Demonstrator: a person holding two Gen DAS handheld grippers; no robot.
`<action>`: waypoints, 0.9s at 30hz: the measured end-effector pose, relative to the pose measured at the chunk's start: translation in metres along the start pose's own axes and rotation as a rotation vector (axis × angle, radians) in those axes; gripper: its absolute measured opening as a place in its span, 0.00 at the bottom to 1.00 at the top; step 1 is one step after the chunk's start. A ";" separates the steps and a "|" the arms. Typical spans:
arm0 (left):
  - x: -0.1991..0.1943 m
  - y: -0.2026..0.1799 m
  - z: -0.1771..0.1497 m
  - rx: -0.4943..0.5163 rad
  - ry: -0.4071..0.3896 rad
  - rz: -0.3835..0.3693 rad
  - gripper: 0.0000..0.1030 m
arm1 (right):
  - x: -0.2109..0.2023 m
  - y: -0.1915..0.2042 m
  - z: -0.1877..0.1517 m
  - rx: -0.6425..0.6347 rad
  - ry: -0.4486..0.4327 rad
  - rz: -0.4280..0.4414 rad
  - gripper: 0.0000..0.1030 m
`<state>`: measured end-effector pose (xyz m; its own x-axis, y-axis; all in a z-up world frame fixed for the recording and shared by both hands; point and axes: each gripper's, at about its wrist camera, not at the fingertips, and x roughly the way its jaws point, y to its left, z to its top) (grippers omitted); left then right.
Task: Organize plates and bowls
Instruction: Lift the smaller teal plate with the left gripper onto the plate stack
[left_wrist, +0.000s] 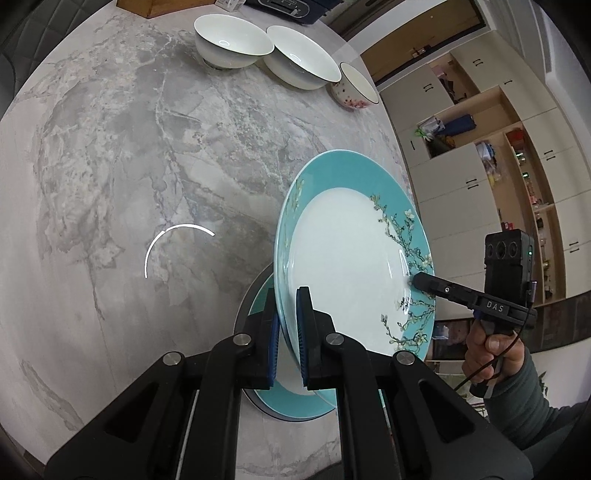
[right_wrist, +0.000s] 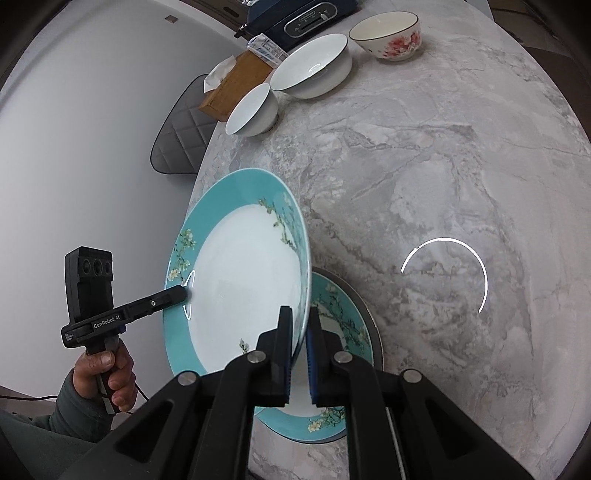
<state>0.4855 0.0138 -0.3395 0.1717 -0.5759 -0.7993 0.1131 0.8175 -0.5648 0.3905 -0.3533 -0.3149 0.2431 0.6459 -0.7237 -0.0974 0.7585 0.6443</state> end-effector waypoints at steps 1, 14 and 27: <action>0.000 0.001 -0.001 0.001 0.005 0.002 0.06 | 0.000 -0.001 -0.003 0.003 0.001 -0.002 0.09; 0.022 0.005 -0.030 0.013 0.071 0.020 0.06 | 0.007 -0.015 -0.044 0.055 0.025 -0.039 0.08; 0.048 0.004 -0.046 0.031 0.126 0.078 0.07 | 0.018 -0.022 -0.057 0.044 0.049 -0.135 0.08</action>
<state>0.4495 -0.0109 -0.3891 0.0567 -0.5055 -0.8609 0.1347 0.8583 -0.4951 0.3421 -0.3541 -0.3562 0.2032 0.5425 -0.8151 -0.0247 0.8351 0.5496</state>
